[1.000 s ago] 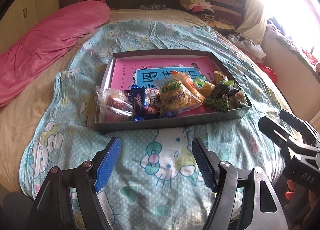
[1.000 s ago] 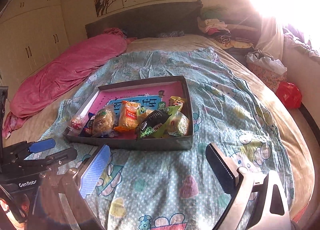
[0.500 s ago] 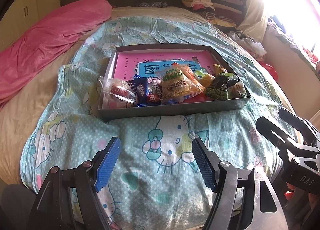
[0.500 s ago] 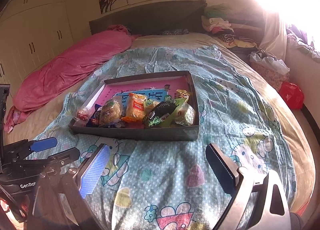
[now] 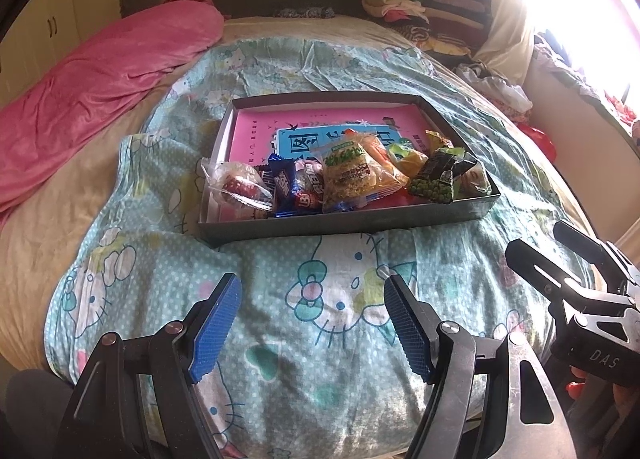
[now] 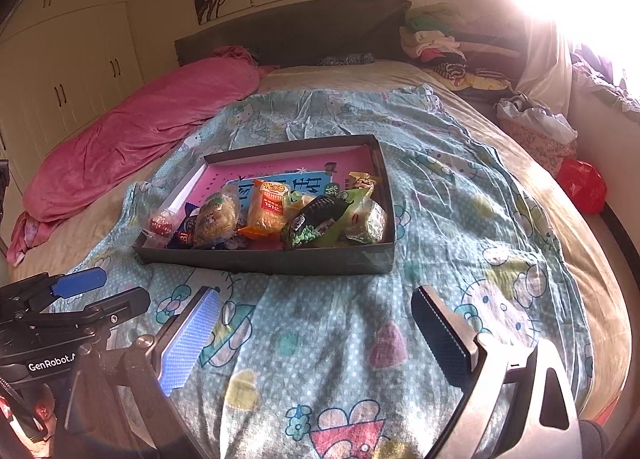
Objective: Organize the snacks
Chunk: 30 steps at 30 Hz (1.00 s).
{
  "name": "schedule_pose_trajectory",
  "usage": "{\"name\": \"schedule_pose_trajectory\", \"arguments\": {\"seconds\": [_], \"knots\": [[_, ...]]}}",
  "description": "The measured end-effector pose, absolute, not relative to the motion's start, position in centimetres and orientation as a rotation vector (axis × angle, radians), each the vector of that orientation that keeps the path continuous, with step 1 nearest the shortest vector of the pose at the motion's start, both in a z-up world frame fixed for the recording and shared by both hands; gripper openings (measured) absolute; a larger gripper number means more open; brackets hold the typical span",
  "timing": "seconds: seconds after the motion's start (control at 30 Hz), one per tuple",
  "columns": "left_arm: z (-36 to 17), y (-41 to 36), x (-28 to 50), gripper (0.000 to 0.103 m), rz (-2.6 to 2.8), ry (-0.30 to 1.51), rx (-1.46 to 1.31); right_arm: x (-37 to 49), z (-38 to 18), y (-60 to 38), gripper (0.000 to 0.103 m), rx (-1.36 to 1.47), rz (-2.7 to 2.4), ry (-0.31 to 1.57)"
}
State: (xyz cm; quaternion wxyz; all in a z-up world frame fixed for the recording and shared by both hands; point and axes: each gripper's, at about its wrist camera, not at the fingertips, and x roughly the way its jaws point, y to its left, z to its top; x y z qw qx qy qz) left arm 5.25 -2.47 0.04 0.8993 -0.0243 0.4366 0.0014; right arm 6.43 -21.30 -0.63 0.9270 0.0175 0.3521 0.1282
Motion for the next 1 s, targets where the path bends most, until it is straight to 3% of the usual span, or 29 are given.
{"name": "schedule_pose_trajectory", "arguments": {"seconds": [0.77, 1.0], "knots": [[-0.2, -2.3, 5.2, 0.075, 0.013, 0.913, -0.055, 6.7, -0.9, -21.9, 0.097, 0.044, 0.249, 0.723], [0.3, 0.9, 6.0, 0.075, 0.053, 0.871, -0.171, 8.3, -1.0, -24.4, 0.097, 0.089, 0.189, 0.701]]}}
